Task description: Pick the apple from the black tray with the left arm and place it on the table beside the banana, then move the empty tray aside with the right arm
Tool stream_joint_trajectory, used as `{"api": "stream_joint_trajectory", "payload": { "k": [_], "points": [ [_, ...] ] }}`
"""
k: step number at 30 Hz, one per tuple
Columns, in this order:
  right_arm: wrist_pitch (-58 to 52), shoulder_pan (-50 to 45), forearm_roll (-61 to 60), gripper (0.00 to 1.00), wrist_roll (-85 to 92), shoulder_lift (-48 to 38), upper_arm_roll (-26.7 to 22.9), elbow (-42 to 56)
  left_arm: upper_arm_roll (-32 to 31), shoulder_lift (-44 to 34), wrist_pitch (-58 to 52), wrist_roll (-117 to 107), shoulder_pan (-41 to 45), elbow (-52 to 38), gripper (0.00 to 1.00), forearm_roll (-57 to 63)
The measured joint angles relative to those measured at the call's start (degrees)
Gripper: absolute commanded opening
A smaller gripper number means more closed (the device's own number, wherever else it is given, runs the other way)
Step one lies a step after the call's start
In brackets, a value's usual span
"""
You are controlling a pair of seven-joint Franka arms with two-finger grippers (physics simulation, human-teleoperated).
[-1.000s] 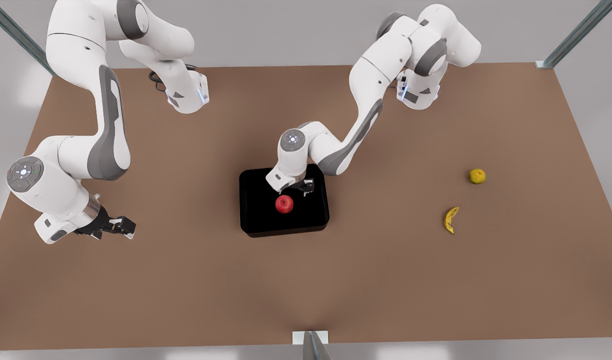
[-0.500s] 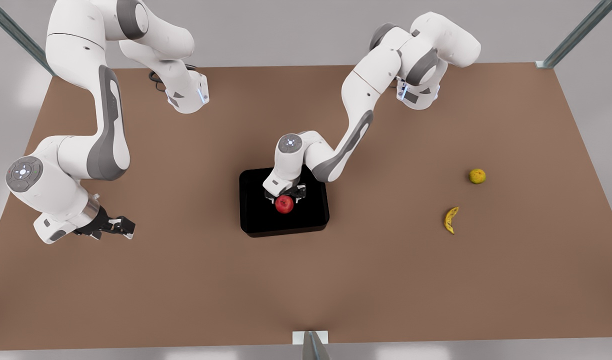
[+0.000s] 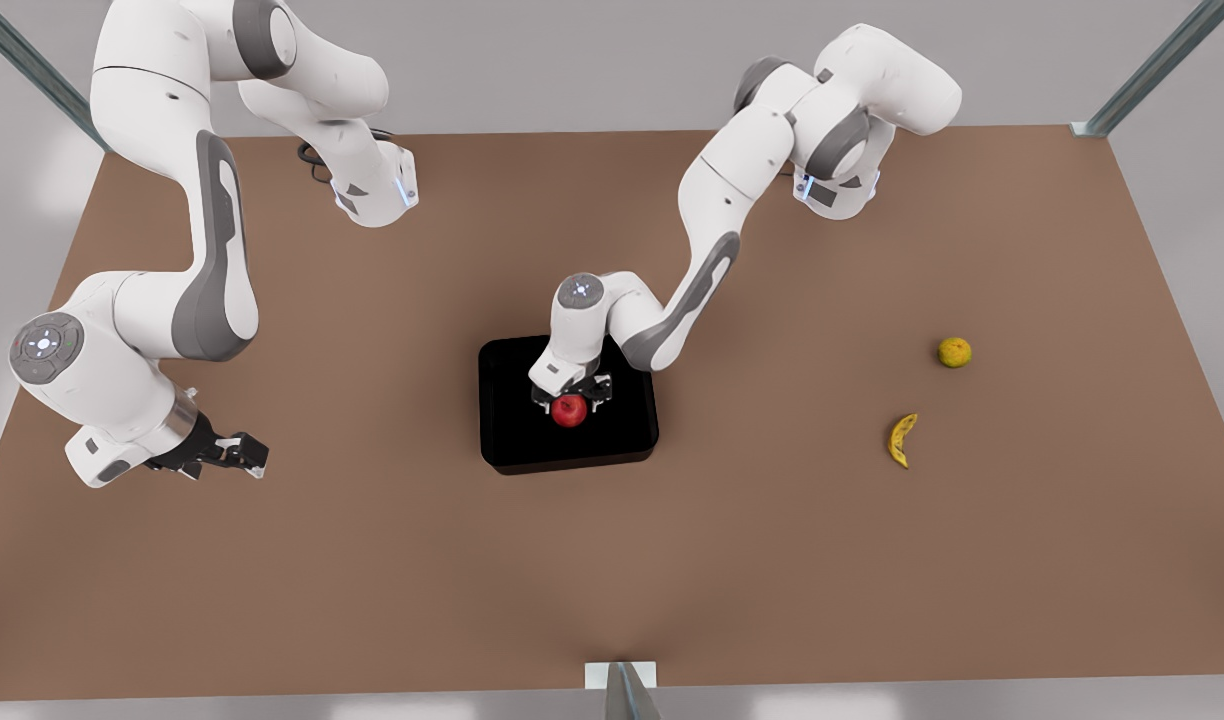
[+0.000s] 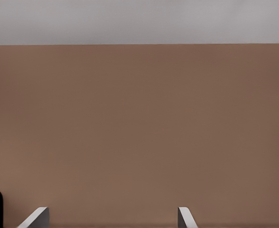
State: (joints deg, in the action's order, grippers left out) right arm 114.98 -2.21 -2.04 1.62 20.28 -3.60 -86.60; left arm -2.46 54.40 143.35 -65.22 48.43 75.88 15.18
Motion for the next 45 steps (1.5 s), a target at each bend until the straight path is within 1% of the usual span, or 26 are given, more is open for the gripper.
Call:
{"api": "stream_joint_trajectory", "payload": {
  "k": [6, 7, 8, 9, 11, 13, 15, 18, 20, 21, 24, 26, 27, 28, 29, 31, 32, 33, 34, 35, 36, 40, 42, 45],
  "points": [
    [0.0, 0.01, 0.0, 1.0, 0.02, 0.0, 0.0, 0.0, 0.0, 0.25, 0.49, -1.17, 0.08, 0.0, 1.0, 0.3],
    [0.0, 0.01, 0.0, 1.0, 0.02, 0.0, 0.0, 0.0, 0.0, 0.25, 0.53, -1.36, 0.08, 0.0, 0.8, 0.33],
    [0.0, 0.01, 0.0, 1.0, 0.03, 0.0, 0.0, 0.0, 0.0, 0.25, 0.56, -1.54, 0.09, 0.0, 0.72, 0.35],
    [0.0, 0.01, 0.0, 1.0, 0.03, 0.0, 0.0, 0.0, 0.0, 0.25, 0.58, -1.74, 0.09, 0.0, 0.71, 0.4],
    [0.0, 0.01, -0.02, 1.0, 0.03, 0.0, 0.0, 0.0, 0.0, 0.24, 0.61, -2.12, 0.09, 0.01, 0.72, 0.47],
    [0.0, 0.01, -0.02, 1.0, 0.04, 0.0, 0.0, 0.0, 0.03, -0.55, 0.52, -2.4, 0.05, 0.61, 0.76, 0.42],
    [0.0, 0.01, -0.03, 1.0, 0.04, 0.0, 0.0, 0.0, 0.11, -3.48, -1.02, -2.43, -0.48, 0.86, 0.76, 0.2],
    [0.0, 0.01, -0.05, 1.0, 0.02, 0.0, -0.01, 0.0, -0.22, -9.88, -6.55, -1.62, -3.44, 0.49, 0.76, -1.65],
    [-0.58, -1.19, -0.14, 1.0, -0.54, -1.36, 0.38, -0.01, -0.33, -16.31, -12.46, 0.28, -8.35, 0.38, 0.76, -5.22],
    [-1.7, -3.45, -0.21, 1.0, -1.18, -3.05, 0.56, 0.0, -0.31, -18.91, -15.87, 1.71, -11.34, 0.36, 0.76, -6.71],
    [-6.95, -13.16, -0.09, 1.0, -4.61, -4.84, 2.87, 5.39, 0.07, -22.44, -24.9, 7.84, -22.07, 0.83, 0.76, -9.56],
    [-10.2, -18.79, 0.4, 1.0, -6.71, -4.49, 4.18, 7.09, 0.2, -22.57, -28.01, 12.99, -28.92, 4.05, 0.76, -10.34],
    [-11.69, -20.22, 0.48, 0.93, -7.72, -4.79, 4.93, 7.2, 0.32, -22.35, -28.01, 15.58, -31.13, 7.53, 0.77, -10.33],
    [-13.15, -20.88, 0.01, 0.98, -8.94, -5.31, 6.15, 6.89, 0.38, -21.69, -27.68, 18.1, -32.72, 9.9, 0.77, -9.98],
    [-14.31, -21.4, -0.63, 0.92, -10.13, -5.73, 6.97, 6.03, 0.41, -20.54, -27.08, 20.65, -34.68, 11.12, 0.77, -9.72],
    [-15.67, -21.47, -2.66, 0.93, -12.56, -6.62, 8.24, 3.26, 0.49, -17.7, -25.53, 25.38, -36.77, 11.93, 0.77, -9.37],
    [-15.23, -21.52, -3.34, 0.95, -13.87, -7.81, 8.94, -0.45, 0.52, -16.76, -24.86, 27.55, -37.12, 12.04, 0.77, -9.25],
    [-13.91, -21.69, -3.84, 0.97, -15.21, -9.15, 9.57, -5.24, 0.52, -16.02, -24.3, 29.62, -37.48, 12.08, 0.77, -9.16],
    [-12.61, -21.96, -4.21, 1.0, -16.58, -9.71, 9.95, -8.13, 0.53, -15.37, -23.83, 31.58, -37.82, 12.04, 0.77, -9.08],
    [-11.47, -22.12, -4.5, 1.0, -17.9, -9.72, 10.15, -9.67, 0.54, -14.91, -23.43, 33.44, -38.09, 12.0, 0.83, -9.02],
    [-10.11, -22.1, -4.66, 1.0, -19.16, -9.26, 10.26, -11.12, 0.55, -14.63, -23.06, 35.35, -38.33, 11.95, 1.0, -9.23],
    [-2.6, -21.11, -3.97, 1.0, -23.51, -6.71, 9.86, -15.29, 0.56, -14.37, -22.14, 42.22, -38.7, 11.77, 1.0, -9.97],
    [2.39, -20.95, -3.52, 1.0, -25.28, -6.84, 9.77, -19.05, 0.57, -14.26, -21.98, 45.1, -38.81, 11.67, 1.0, -10.27],
    [8.75, -21.11, -3.16, 1.0, -27.56, -7.19, 9.92, -21.68, 0.85, -12.54, -21.05, 48.87, -40.44, 11.36, 1.0, -11.29]
  ]
}}
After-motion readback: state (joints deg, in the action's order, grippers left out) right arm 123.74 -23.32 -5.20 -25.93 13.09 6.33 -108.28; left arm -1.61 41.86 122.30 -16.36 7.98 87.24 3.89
